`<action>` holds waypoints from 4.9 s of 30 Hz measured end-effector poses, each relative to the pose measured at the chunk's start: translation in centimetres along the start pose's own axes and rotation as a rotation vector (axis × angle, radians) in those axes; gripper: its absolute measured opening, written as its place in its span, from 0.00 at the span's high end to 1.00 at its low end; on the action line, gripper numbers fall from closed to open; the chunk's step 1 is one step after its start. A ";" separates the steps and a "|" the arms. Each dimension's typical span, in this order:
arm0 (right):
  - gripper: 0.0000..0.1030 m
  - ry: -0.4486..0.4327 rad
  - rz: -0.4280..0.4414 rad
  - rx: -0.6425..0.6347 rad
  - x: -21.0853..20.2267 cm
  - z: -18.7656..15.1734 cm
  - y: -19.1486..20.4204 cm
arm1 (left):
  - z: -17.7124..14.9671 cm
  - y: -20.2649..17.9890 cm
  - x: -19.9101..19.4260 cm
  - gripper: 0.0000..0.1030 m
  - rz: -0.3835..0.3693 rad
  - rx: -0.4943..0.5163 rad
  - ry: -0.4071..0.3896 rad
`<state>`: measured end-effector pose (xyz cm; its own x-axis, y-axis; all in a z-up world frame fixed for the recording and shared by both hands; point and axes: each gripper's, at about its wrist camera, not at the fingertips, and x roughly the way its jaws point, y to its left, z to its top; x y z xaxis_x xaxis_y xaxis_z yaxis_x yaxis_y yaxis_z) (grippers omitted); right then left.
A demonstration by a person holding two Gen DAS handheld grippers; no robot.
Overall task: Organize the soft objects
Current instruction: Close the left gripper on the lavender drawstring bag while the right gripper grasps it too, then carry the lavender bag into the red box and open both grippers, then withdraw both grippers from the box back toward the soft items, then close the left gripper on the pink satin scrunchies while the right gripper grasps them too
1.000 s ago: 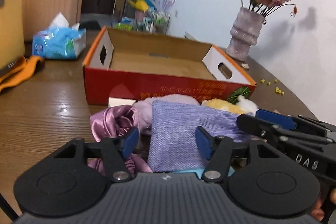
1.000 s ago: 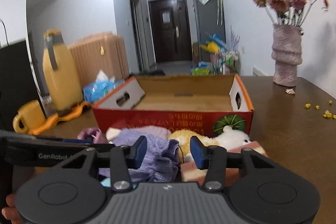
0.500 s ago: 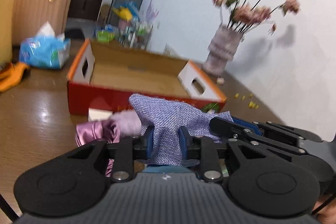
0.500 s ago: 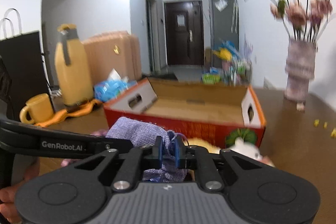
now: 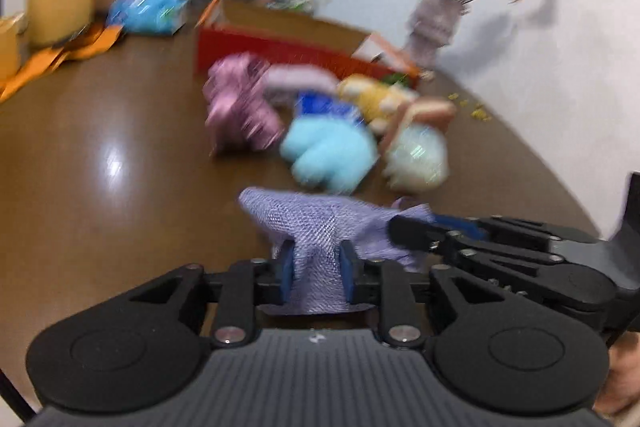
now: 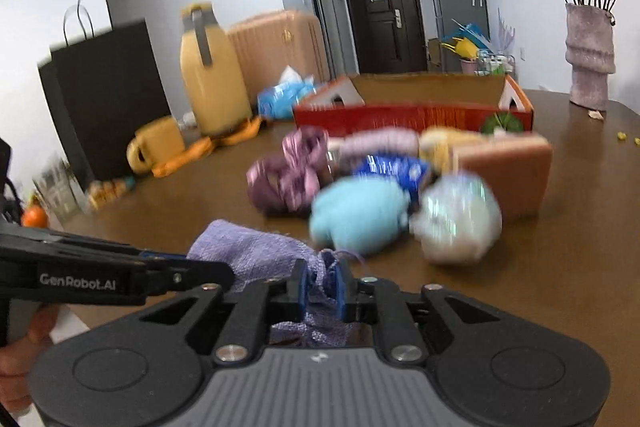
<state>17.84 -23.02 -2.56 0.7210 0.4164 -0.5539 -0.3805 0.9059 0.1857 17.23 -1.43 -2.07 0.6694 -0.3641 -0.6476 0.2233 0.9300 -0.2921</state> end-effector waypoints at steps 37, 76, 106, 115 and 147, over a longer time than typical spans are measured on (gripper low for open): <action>0.86 -0.034 -0.014 -0.012 16.4 27.7 -9.5 | 32.2 3.9 15.0 0.97 0.029 0.151 -0.147; 0.15 -0.116 -0.164 -0.083 -1.8 20.6 -11.4 | 20.2 3.3 -3.0 0.20 0.306 0.251 -0.335; 0.11 -0.251 -0.098 0.007 -7.1 0.1 -1.4 | 3.5 0.3 -4.9 0.11 0.201 0.166 -0.344; 0.18 -0.113 0.032 -0.131 2.4 3.9 2.9 | 8.1 6.4 -2.4 0.21 0.328 0.086 -0.358; 0.62 0.042 0.094 -0.286 1.9 2.6 0.6 | 5.5 6.4 3.7 0.74 -0.052 -0.006 -0.101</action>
<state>20.52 -21.45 -1.38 0.6527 0.4881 -0.5794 -0.5963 0.8027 0.0045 25.00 3.44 -2.45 0.7253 -0.4047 -0.5570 0.2556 0.9095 -0.3280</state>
